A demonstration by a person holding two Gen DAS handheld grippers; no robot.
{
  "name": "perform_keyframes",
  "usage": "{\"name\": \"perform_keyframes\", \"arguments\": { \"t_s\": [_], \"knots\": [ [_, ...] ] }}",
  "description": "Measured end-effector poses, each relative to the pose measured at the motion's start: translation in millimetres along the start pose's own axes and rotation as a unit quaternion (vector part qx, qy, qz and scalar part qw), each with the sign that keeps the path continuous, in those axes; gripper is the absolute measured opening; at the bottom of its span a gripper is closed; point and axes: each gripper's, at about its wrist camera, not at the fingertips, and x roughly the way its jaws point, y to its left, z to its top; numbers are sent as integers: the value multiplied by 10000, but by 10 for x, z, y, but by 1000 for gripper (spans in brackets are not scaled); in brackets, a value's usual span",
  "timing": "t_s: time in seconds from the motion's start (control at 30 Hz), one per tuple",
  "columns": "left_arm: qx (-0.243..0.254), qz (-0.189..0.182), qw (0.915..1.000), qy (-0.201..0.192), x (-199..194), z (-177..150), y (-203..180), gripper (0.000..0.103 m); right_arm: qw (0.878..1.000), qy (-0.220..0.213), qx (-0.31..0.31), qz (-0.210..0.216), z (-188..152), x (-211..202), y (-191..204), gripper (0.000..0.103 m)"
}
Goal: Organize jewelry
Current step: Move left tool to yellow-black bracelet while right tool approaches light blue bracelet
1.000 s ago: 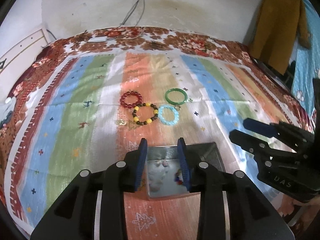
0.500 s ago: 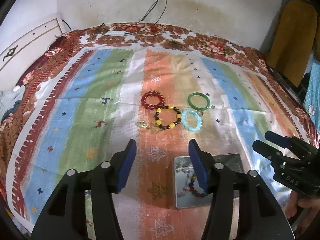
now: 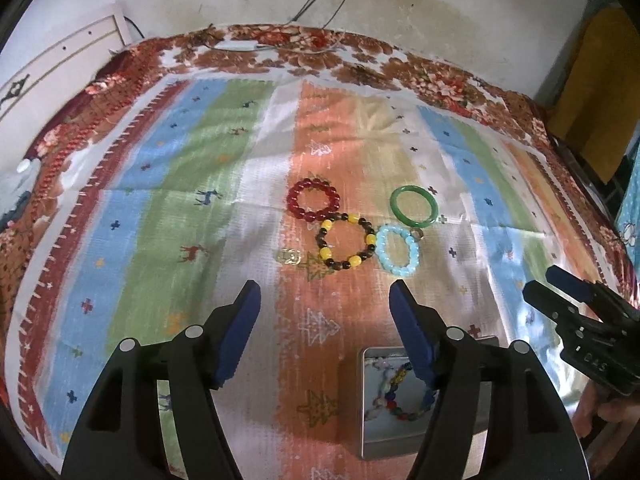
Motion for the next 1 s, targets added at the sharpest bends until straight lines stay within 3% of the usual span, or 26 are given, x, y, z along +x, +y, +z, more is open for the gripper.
{"name": "perform_keyframes", "arguments": {
  "t_s": [0.33, 1.0],
  "knots": [
    [78, 231, 9996, 105, 250, 161, 39, 68, 9997, 215, 124, 24, 131, 263, -96, 63],
    [-14, 59, 9978, 661, 772, 310, 111, 68, 9971, 732, 153, 147, 260, 761, -62, 63]
  ]
}}
